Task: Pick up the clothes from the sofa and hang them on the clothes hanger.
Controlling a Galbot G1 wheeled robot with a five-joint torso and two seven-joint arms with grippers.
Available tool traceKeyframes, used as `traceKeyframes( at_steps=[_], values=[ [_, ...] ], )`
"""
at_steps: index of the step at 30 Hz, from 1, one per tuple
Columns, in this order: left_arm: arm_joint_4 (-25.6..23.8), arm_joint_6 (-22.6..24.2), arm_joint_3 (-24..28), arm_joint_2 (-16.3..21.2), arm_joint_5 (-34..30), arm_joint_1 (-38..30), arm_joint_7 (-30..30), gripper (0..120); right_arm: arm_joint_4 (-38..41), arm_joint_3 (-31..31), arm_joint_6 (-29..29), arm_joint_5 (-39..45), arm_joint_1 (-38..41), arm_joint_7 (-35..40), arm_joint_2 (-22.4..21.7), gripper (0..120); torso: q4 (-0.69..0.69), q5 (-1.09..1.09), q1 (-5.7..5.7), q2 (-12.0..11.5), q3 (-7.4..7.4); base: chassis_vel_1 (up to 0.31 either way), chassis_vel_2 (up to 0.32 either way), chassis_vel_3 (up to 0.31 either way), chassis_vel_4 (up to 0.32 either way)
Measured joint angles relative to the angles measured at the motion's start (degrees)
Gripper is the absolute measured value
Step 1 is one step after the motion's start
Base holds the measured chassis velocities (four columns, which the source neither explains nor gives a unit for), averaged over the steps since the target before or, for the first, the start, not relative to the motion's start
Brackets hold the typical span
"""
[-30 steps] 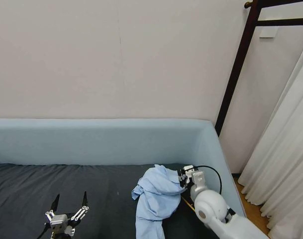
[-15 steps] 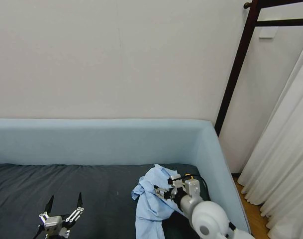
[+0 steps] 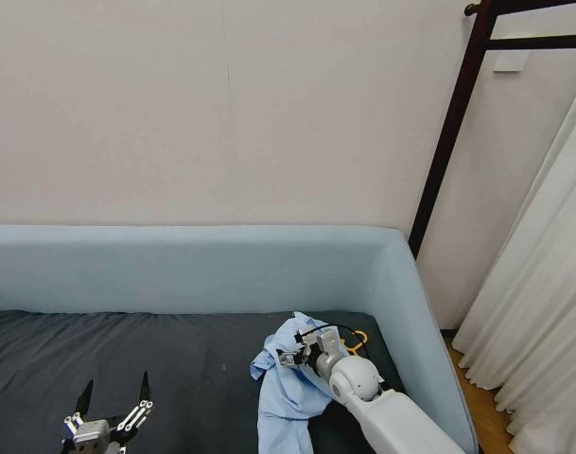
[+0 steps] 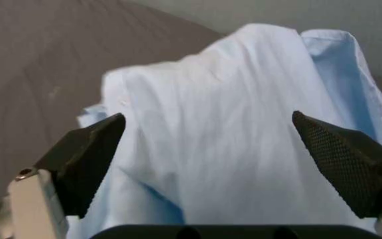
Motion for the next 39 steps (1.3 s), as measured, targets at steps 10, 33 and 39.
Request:
traceKeyframes(
  at_steps=[10,33,39],
  values=[
    [0.87,-0.19,0.91,-0.52,1.5,-0.9,-0.08,100,-1.95,0.63,4.58,-3.4,-0.5,0.5,-0.24,55,-0.01,0.0,0.0,0.0,0.0,0.0,0.0,0.0,0.0],
    [-0.59,-1.57,0.8,-0.64,1.79,0.36,-0.51,100,7.97,8.11,13.19,32.42,0.59,6.58,-3.21,0,-0.01,0.0,0.0,0.0,-0.01,0.0,0.0,0.0,0.0],
    [-1.23,-1.62,0.95,-1.2,1.79,0.37,-0.52,100,13.09,8.19,18.56,36.76,3.79,0.25,-5.94,0,-0.01,0.0,0.0,0.0,-0.01,0.0,0.0,0.0,0.0]
  ],
)
